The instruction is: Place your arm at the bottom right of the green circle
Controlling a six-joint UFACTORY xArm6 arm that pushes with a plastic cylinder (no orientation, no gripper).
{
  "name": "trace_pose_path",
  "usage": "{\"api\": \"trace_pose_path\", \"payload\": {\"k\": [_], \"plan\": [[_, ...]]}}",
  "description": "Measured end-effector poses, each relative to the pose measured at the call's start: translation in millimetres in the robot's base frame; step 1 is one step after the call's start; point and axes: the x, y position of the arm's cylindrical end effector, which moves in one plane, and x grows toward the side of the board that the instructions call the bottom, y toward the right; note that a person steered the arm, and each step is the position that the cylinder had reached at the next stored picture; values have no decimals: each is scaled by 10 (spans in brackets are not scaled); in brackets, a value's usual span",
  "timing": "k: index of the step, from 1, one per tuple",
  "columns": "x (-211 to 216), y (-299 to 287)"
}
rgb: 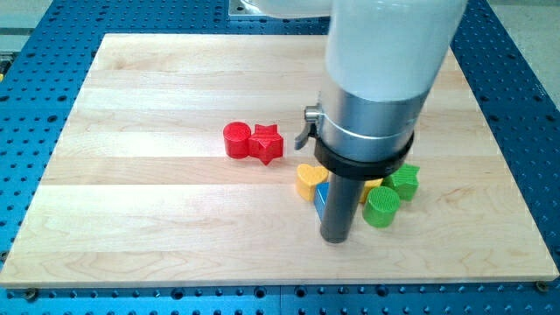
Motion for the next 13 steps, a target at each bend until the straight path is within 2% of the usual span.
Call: {"api": "trace_pose_path", "payload": {"k": [3,10,12,13], "plan": [[-7,-788],[-7,-988],[81,-629],[65,-633]]}}
